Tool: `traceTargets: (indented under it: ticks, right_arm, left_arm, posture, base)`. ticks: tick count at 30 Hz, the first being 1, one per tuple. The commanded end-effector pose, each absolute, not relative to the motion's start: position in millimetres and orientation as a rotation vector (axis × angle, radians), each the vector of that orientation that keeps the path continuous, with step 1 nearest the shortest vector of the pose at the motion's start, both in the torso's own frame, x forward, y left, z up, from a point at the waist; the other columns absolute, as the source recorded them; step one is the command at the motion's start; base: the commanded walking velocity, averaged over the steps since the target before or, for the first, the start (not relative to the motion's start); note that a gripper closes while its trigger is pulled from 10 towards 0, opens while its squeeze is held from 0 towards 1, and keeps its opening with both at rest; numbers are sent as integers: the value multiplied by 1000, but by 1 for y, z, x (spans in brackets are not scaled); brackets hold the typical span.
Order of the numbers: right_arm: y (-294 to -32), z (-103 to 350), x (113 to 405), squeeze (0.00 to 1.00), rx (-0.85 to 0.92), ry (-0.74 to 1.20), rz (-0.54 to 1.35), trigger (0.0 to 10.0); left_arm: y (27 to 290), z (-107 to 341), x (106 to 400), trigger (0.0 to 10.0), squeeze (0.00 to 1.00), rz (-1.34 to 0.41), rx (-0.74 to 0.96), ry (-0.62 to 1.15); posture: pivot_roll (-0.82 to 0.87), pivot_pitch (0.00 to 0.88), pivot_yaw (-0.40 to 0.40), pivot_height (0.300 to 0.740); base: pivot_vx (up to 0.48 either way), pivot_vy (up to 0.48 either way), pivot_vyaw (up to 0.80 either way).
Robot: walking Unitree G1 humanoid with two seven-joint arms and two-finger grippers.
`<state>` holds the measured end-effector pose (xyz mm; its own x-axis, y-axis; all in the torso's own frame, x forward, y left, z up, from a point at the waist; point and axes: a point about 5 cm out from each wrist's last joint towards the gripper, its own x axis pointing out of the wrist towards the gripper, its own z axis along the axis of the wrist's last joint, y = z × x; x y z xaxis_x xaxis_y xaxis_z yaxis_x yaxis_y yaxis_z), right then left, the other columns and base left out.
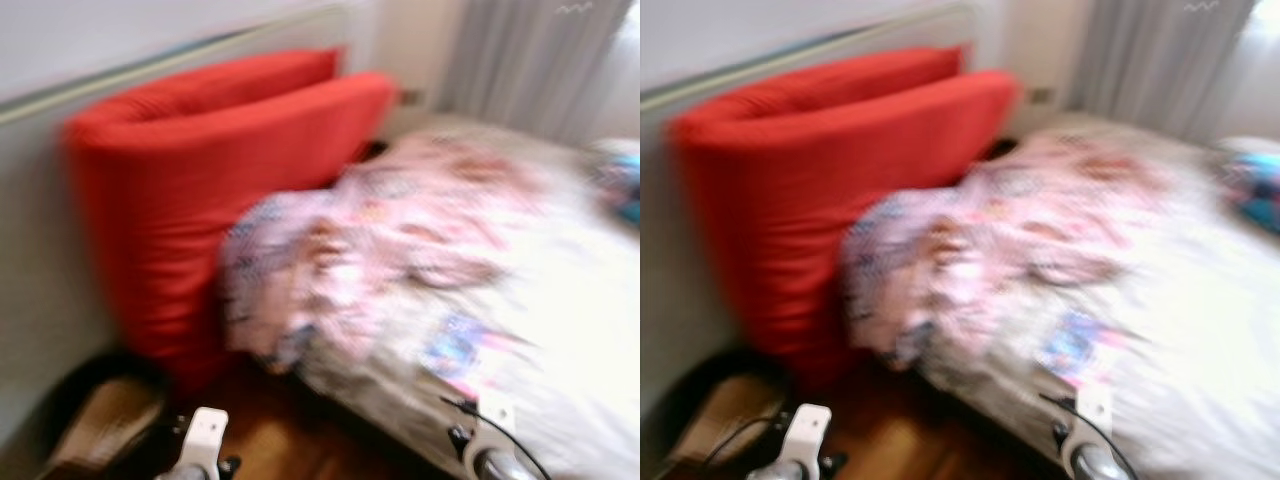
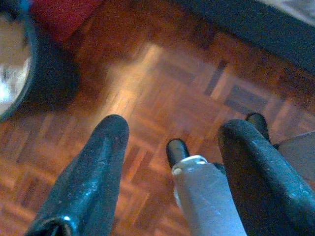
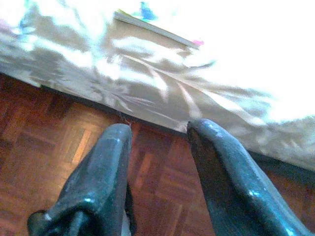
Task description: Clean up the room
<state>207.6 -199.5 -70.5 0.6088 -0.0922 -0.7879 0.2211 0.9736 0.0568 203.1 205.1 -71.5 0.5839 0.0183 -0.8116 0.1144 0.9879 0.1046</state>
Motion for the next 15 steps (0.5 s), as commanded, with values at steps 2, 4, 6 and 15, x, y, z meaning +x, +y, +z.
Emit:
traceTargets:
  ticks: [2,4,6,15]
  right_arm:
    - [-197,-73,204,0,153,918,-173,10000]
    - [-197,-73,204,0,151,920,-169,10000]
    - [-197,-73,204,0,149,922,-165,10000]
    - [-196,-73,203,0,142,925,-155,10000]
  left_arm:
    - [207,-73,199,10000,0,-50,153,961]
    - [207,-73,199,10000,0,-51,157,961]
    - [207,-73,199,10000,0,-52,157,961]
    - [207,-73,199,10000,0,-55,160,960]
  posture:
    - [-87,0,-37,740]
    - [-87,0,-37,740]
    - [-86,0,-37,740]
    - [-86,0,-35,740]
  base:
    - [0,0,-712]
    - [0,0,-706]
    - [0,0,-669]
    - [0,0,-669]
